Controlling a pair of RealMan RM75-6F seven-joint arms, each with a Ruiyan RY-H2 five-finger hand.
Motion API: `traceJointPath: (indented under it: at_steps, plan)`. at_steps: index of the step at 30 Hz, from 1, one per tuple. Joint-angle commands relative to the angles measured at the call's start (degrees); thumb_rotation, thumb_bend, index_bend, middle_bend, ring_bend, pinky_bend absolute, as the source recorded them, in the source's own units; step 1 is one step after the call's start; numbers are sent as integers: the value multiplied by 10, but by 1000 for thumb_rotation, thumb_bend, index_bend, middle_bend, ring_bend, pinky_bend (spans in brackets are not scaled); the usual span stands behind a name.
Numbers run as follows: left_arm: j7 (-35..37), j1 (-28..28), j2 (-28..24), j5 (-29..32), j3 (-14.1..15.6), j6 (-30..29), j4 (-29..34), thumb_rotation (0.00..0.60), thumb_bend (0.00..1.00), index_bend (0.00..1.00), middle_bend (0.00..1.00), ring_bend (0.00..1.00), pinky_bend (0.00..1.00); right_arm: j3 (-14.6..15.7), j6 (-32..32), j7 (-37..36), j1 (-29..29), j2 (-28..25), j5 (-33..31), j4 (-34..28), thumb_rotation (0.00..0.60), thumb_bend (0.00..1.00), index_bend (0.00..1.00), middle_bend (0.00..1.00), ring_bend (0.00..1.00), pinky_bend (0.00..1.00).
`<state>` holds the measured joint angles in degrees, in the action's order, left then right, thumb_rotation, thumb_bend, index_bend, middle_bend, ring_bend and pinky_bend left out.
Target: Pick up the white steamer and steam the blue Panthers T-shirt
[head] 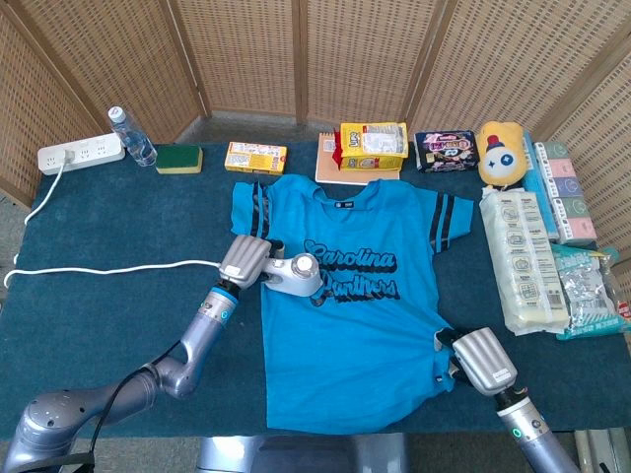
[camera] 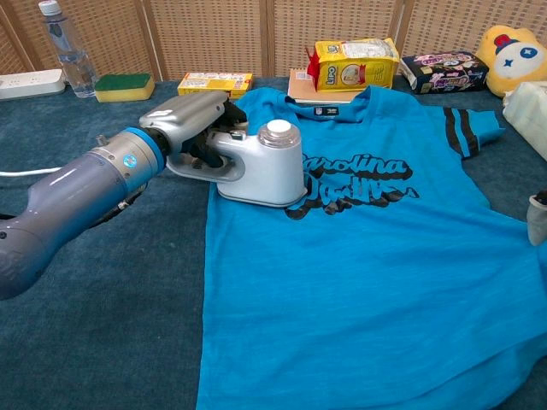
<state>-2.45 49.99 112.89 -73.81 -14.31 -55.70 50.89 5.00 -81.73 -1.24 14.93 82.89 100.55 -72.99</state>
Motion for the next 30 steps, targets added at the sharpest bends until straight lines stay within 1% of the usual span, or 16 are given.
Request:
traceJointPath:
  at_steps: [1,8,14,19,23,30]
  plan:
    - [1,7,13,-5,1,1,-7,600,494,560,727,662,761,0,1,0,-1,-1,-1,0,600,567,624,572,622,786]
    - [2,14,33,-18,10,1,-8,600,493,560,727,662,761,1,0,1,-4,-4,-3,-3,600,567,625,572,623,786]
    - [12,13,37,-32,15,-10,13,600,490,560,727,662,761,1,0,4,-4,-5,-3,-5,600,567,626,574,624,788]
    - [3,10,35,-34,20,-11,30,600,489,560,728,662,761,1,1,5,-5,-5,-4,-6,600,567,627,574,627,790]
    - [-2,8,37,-32,20,-11,20,600,487,560,727,662,761,1,1,6,-5,-5,-4,-6,600,567,628,576,630,791]
    - [-1,7,39,-29,13,-11,-21,600,487,560,727,662,761,1,4,4,-5,-5,-6,-5,600,567,629,577,630,792]
